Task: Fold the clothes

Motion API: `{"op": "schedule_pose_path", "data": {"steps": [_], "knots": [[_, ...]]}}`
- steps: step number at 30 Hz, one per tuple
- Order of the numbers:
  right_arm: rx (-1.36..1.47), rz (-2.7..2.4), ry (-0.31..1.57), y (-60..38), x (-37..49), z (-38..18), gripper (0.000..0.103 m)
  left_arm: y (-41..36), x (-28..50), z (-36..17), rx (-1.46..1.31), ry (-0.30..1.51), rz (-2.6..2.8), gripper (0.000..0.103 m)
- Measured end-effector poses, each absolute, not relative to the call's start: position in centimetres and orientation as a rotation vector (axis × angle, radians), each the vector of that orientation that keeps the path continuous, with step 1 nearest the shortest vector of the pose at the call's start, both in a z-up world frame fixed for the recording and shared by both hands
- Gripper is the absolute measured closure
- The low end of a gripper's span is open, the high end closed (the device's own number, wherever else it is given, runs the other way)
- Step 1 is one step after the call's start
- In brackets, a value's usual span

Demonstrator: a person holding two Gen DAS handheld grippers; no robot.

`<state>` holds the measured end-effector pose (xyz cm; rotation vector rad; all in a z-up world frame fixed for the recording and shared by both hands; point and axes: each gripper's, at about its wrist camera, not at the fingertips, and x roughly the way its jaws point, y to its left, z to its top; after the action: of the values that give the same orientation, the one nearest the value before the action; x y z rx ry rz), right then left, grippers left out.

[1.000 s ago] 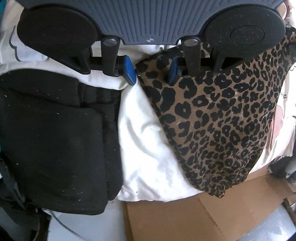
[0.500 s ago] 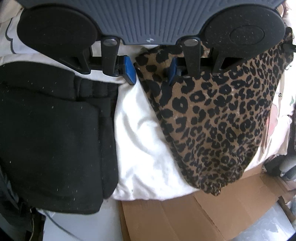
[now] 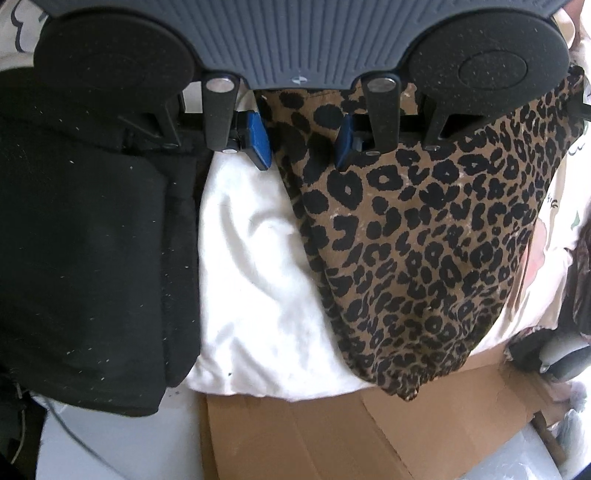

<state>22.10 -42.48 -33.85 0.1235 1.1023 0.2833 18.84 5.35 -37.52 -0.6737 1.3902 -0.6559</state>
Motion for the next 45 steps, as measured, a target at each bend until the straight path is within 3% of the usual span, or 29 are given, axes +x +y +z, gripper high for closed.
{"op": "schedule_pose_path", "data": {"steps": [8,10,11,13,15,45], "knots": [[0.226,0.317,1.163,-44.2,22.5,-34.3,0.059,4.9,18.2,-37.9,-0.729,1.433,-0.700,0.071],[0.219,0.332,1.183,-44.2,22.5,-34.4,0.062,4.9,18.3,-38.1,-0.741,1.443,-0.683,0.078],[0.220,0.335,1.190,-44.3,22.6,-34.4,0.070,4.8,18.3,-38.0,-0.719,1.444,-0.667,0.092],[0.259,0.311,1.197,-44.9,22.7,-34.4,0.093,4.5,18.4,-37.7,-0.666,1.438,-0.644,0.093],[0.315,0.295,1.198,-45.5,22.6,-34.5,0.099,4.3,18.4,-37.1,-0.652,1.434,-0.642,0.095],[0.461,0.438,1.271,-43.2,21.2,-32.5,0.101,10.1,20.7,-29.2,-0.553,1.372,-0.571,0.097]]}}
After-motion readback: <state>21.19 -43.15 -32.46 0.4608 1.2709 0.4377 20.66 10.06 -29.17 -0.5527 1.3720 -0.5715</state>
